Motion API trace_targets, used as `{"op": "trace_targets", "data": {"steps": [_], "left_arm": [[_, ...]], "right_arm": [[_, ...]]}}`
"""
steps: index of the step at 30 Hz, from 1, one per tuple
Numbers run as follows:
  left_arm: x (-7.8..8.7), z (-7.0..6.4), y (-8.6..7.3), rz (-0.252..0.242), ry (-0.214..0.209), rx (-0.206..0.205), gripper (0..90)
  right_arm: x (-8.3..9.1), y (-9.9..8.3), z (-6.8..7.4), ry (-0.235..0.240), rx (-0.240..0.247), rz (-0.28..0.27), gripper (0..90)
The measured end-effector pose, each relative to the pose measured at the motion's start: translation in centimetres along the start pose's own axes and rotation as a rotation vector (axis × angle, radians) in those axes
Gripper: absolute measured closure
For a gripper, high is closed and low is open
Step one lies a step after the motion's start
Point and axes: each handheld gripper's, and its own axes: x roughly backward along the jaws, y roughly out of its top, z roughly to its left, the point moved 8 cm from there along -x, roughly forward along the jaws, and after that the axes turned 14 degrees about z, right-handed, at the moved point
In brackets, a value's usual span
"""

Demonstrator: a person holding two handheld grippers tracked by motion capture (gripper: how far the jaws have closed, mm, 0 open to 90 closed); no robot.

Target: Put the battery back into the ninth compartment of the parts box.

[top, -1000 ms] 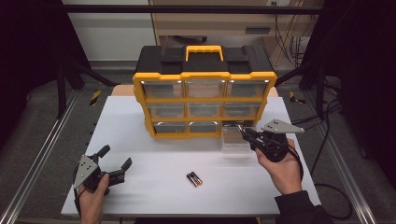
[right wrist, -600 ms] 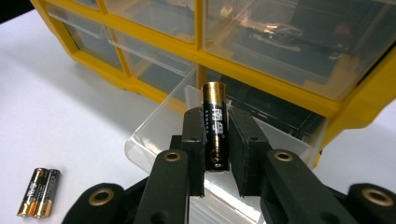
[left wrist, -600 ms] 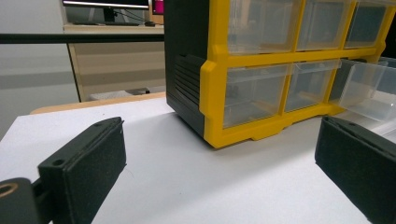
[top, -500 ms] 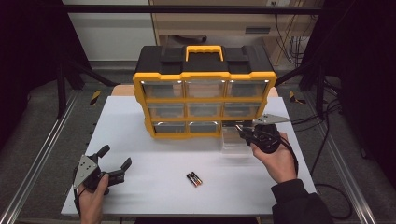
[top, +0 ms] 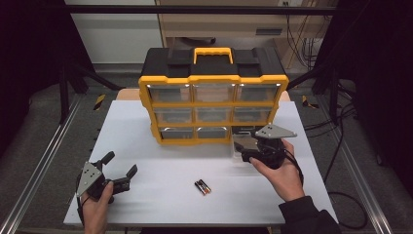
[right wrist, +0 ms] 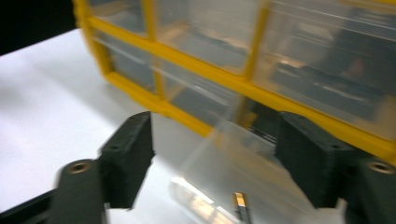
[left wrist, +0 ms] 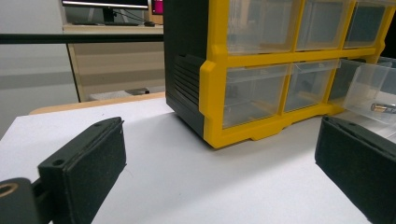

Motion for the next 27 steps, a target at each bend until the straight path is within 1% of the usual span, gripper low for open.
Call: {"op": "trace_targets", "data": {"steps": [1,3,5,10,11,12,13,15,16,17,20,24,27], "left_arm": [[0.0,0.0,0.0,-0.001,0.000,0.000,1.6],[0.0,0.0,0.0,-0.001,0.000,0.000,1.6],[0.0,-0.1,0.0,-0.002,0.000,0.000,1.5],[0.0,-0.1,0.0,-0.002,-0.002,-0.004,1.5],[0.0,-0.1,0.1,-0.003,-0.001,-0.006,1.5],[0.0,-0.1,0.1,-0.003,-0.001,-0.006,1.4],[0.1,-0.1,0.1,-0.005,-0.002,-0.005,1.4],[0.0,0.0,0.1,-0.005,-0.001,-0.004,1.4],[0.0,0.0,0.1,-0.005,-0.001,-0.004,1.4],[0.1,-0.1,0.1,-0.005,-0.002,-0.006,1.4],[0.0,-0.1,0.1,-0.004,-0.002,-0.007,1.4],[0.1,0.0,0.1,-0.006,-0.002,-0.006,1.4],[0.0,0.0,0.1,-0.005,-0.001,-0.006,1.4]], "right_arm": [[0.0,0.0,0.6,0.012,0.008,-0.002,24.4],[-0.1,0.1,1.6,0.018,0.026,-0.011,18.3],[-0.2,0.0,2.7,0.032,0.043,-0.012,16.7],[-0.9,-0.3,4.6,0.055,0.060,0.010,11.8],[-1.1,-0.4,5.0,0.060,0.068,0.016,11.5],[-1.1,-0.4,5.0,0.060,0.068,0.016,11.5],[-1.7,-0.6,5.8,0.073,0.082,0.028,10.7],[-2.0,-0.8,6.3,0.079,0.091,0.038,10.5],[-2.0,-0.8,6.3,0.079,0.091,0.038,10.5],[-2.4,-0.9,6.8,0.087,0.097,0.047,10.5],[-3.0,-1.1,7.4,0.096,0.100,0.063,10.5],[-3.3,-1.3,7.7,0.106,0.096,0.071,10.7],[-3.7,-1.8,8.2,0.121,0.102,0.087,10.7]]}}
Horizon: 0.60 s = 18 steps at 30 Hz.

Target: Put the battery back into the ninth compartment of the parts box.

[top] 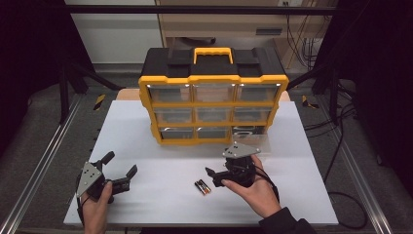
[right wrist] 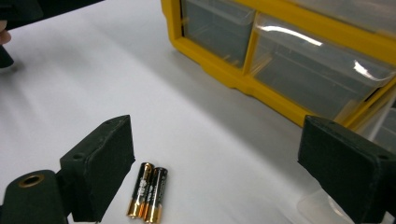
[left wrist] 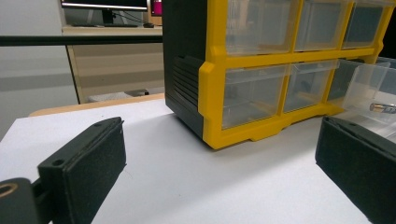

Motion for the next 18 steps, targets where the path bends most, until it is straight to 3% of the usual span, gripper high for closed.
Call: {"op": "trace_targets", "data": {"steps": [18], "left_arm": [[0.0,0.0,0.0,0.001,0.001,-0.005,1.4]], "right_arm": [[-2.0,-2.2,1.4,0.046,-0.002,0.068,11.6]]}}
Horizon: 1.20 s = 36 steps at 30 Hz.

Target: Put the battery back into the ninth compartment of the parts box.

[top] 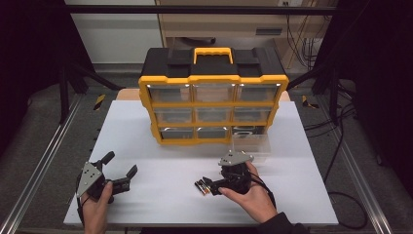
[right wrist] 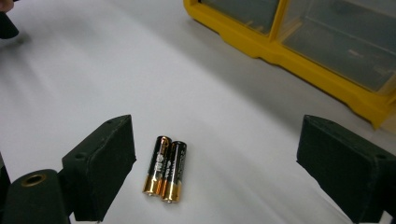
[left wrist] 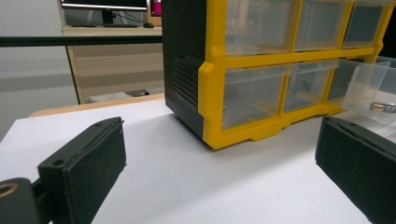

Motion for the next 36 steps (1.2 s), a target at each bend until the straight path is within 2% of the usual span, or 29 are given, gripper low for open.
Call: {"op": "trace_targets", "data": {"steps": [8,14,30,35,36], "left_arm": [[0.0,0.0,0.0,0.000,-0.001,-0.002,1.4],[0.0,-0.1,0.0,0.002,0.000,-0.006,1.4],[-0.1,-0.1,0.0,0.005,0.001,-0.010,1.4],[-0.1,-0.1,0.0,0.007,0.003,-0.012,1.4],[-0.1,-0.1,0.0,0.007,0.003,-0.014,1.4]], "right_arm": [[-1.0,-1.0,0.6,0.015,-0.009,0.031,13.6],[-1.5,-1.6,0.8,0.029,-0.017,0.043,19.3],[-2.0,-2.5,1.4,0.019,-0.025,0.057,29.5],[-2.2,-2.6,1.4,0.014,-0.029,0.062,34.5],[-2.3,-2.7,1.3,0.009,-0.034,0.070,38.3]]}}
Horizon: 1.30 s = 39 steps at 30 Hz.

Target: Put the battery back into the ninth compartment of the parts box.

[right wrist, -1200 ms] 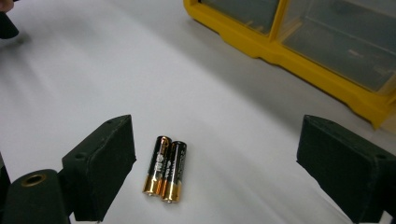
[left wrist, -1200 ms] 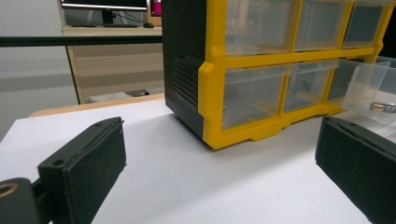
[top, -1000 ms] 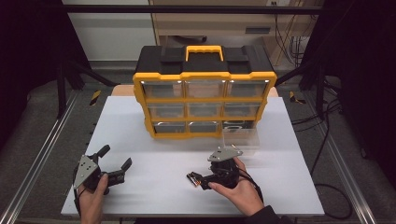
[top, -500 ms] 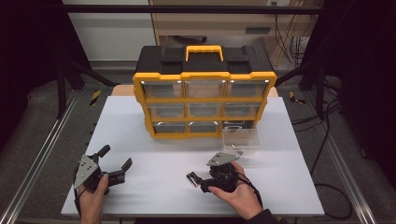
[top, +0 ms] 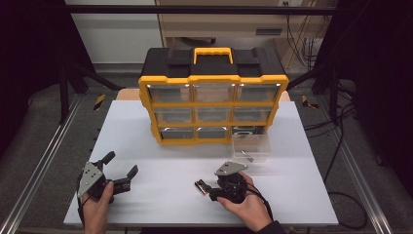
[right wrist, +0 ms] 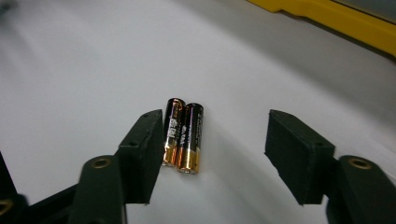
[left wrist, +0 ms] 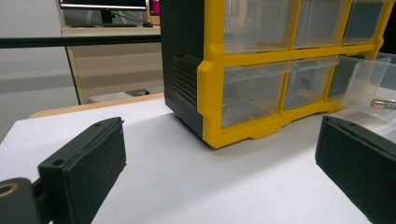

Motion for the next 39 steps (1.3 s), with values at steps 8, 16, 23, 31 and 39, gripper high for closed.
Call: {"op": "trace_targets", "data": {"steps": [8,16,23,31,39], "left_arm": [[0.0,0.0,0.0,0.001,0.000,-0.002,1.4],[0.0,0.0,0.0,0.002,0.001,-0.001,1.4],[0.0,0.0,0.0,0.003,0.001,-0.002,1.4],[-0.1,-0.1,0.0,0.005,-0.001,-0.004,1.4],[-0.1,-0.1,0.0,0.004,-0.001,-0.004,1.4]], "right_arm": [[-0.3,-0.3,0.1,0.014,-0.017,0.015,46.9],[-0.5,-0.4,0.1,0.030,-0.024,0.026,52.2],[-0.9,-0.5,0.1,0.034,-0.024,0.035,59.4],[-1.4,-0.5,0.6,0.055,-0.019,0.065,65.8],[-2.2,-0.5,0.9,0.050,-0.012,0.096,71.5]]}}
